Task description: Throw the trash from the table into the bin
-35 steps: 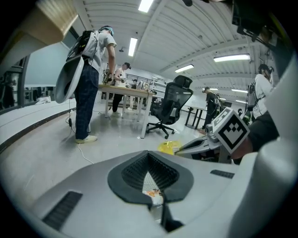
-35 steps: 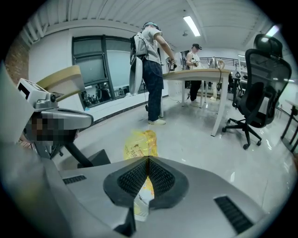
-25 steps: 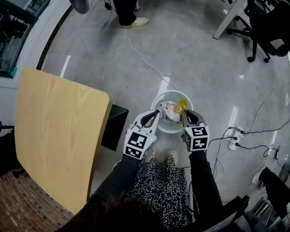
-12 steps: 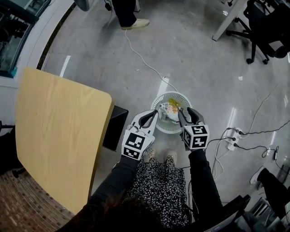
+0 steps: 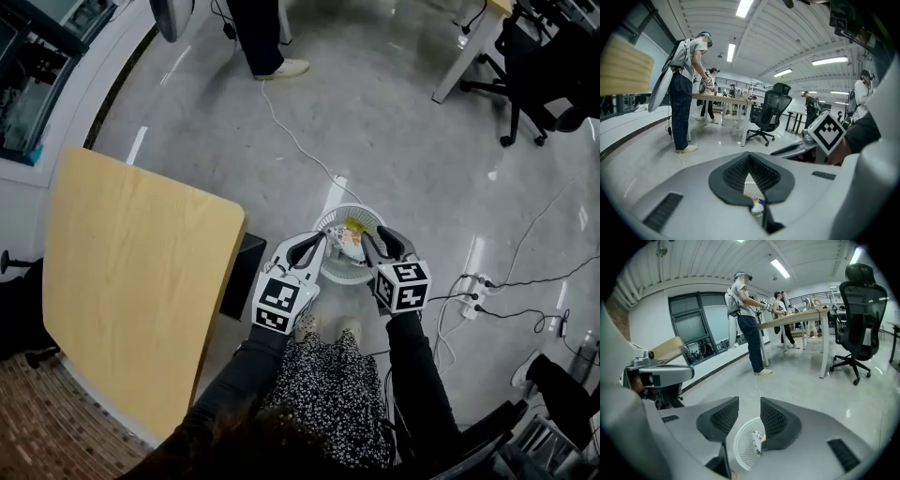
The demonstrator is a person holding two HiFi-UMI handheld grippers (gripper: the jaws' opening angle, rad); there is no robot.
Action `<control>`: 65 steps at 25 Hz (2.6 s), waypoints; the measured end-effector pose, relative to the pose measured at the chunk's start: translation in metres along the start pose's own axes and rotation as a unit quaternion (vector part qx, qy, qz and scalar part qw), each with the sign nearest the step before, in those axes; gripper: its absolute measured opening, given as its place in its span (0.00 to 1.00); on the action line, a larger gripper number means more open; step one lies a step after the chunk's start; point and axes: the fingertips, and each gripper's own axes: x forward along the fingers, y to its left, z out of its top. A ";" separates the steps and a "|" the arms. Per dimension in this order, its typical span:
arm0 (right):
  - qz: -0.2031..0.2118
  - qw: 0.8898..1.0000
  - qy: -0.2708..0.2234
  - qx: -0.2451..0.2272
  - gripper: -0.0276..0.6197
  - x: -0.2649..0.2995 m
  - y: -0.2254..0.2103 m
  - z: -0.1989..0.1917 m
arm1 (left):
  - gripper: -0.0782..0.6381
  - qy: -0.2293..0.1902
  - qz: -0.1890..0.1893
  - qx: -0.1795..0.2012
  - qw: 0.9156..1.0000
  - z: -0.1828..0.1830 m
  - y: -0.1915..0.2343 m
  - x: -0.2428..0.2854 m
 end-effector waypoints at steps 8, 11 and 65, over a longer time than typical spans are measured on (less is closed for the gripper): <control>0.015 0.997 -0.055 -0.057 0.13 -0.044 0.026 0.079 | 0.09 -0.027 0.012 0.000 1.000 0.056 -0.006 -0.019; 0.014 0.995 -0.070 -0.073 0.10 -0.063 0.035 0.105 | 0.09 -0.042 0.016 0.000 0.999 0.082 -0.009 -0.030; -0.006 0.973 -0.186 -0.138 0.06 -0.214 0.116 0.276 | 0.09 -0.153 0.004 0.052 0.987 0.267 -0.039 -0.128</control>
